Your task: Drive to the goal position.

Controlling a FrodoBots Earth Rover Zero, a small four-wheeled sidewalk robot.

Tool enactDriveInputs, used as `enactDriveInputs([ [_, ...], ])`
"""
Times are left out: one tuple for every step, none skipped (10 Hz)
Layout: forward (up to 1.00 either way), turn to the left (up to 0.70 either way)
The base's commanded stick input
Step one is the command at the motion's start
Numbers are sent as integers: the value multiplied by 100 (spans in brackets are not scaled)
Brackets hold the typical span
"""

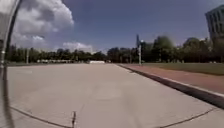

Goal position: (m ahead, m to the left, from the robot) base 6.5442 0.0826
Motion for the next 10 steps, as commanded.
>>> enactDriveInputs([
  [85,0],
  [85,0],
  [85,0],
  [85,0],
  [85,0],
  [85,0],
  [85,0],
  [85,0],
  [85,0],
  [85,0],
])
